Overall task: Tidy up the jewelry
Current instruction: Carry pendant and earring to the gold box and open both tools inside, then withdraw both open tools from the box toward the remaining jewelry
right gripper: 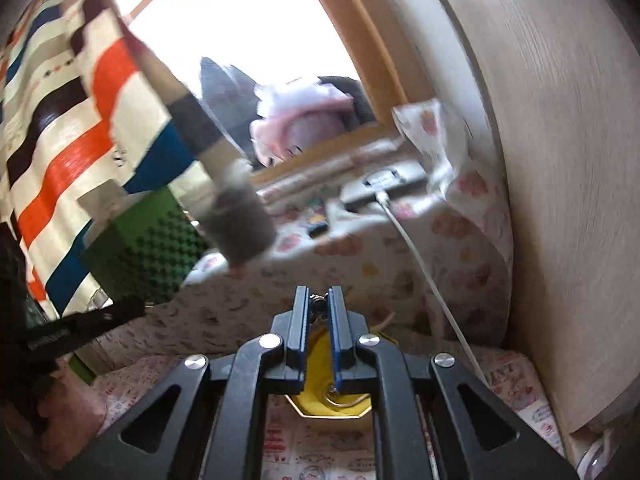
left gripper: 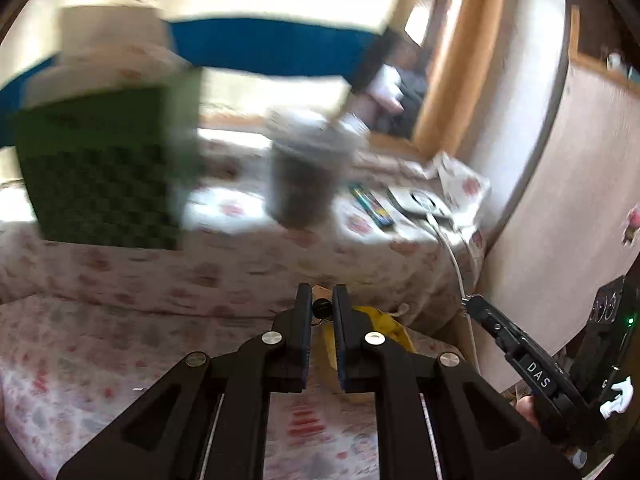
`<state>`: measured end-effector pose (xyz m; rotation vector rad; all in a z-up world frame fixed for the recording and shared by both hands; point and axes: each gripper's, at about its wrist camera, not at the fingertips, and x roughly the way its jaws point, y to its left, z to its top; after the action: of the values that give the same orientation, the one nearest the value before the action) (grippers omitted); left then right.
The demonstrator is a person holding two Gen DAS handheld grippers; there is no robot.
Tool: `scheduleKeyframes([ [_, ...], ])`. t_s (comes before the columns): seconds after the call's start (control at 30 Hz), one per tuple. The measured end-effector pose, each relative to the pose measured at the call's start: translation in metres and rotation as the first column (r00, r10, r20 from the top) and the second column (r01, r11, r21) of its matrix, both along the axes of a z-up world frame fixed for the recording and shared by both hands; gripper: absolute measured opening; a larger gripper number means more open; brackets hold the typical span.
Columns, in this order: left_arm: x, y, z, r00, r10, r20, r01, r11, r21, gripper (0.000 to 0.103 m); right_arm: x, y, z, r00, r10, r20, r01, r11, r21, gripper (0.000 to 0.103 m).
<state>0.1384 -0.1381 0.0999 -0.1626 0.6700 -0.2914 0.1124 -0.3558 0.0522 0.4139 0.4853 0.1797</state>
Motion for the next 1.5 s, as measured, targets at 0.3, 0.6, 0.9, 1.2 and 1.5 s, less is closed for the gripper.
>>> scheduleKeyframes([
  [0.3,0.043,-0.04,-0.062,0.973,-0.082,-0.214,0.081,0.997,-0.015,0.009,0.035,-0.031,-0.053,0.98,0.135,-0.147,-0.102,0.972,0.212,0.008],
  [0.6,0.039,-0.075,-0.069,0.971,-0.099,-0.22,0.126,0.986,0.113,0.009,0.05,-0.038,-0.079,0.958,0.171,-0.23,-0.101,0.952,0.288,0.009],
  [0.9,0.052,-0.086,-0.073,0.976,-0.087,-0.202,0.128,0.972,0.199,0.009,0.049,-0.027,-0.079,0.946,0.204,-0.251,-0.127,0.949,0.289,0.01],
  [1.2,0.046,-0.083,-0.069,0.979,-0.104,-0.177,0.136,0.975,0.178,0.035,0.042,-0.045,-0.072,0.961,0.137,-0.241,-0.054,0.945,0.321,0.018],
  [1.5,0.003,-0.041,-0.025,0.998,-0.061,-0.004,0.061,0.982,0.178,0.07,0.023,-0.005,-0.038,0.976,0.12,-0.18,-0.089,0.981,0.171,0.033],
])
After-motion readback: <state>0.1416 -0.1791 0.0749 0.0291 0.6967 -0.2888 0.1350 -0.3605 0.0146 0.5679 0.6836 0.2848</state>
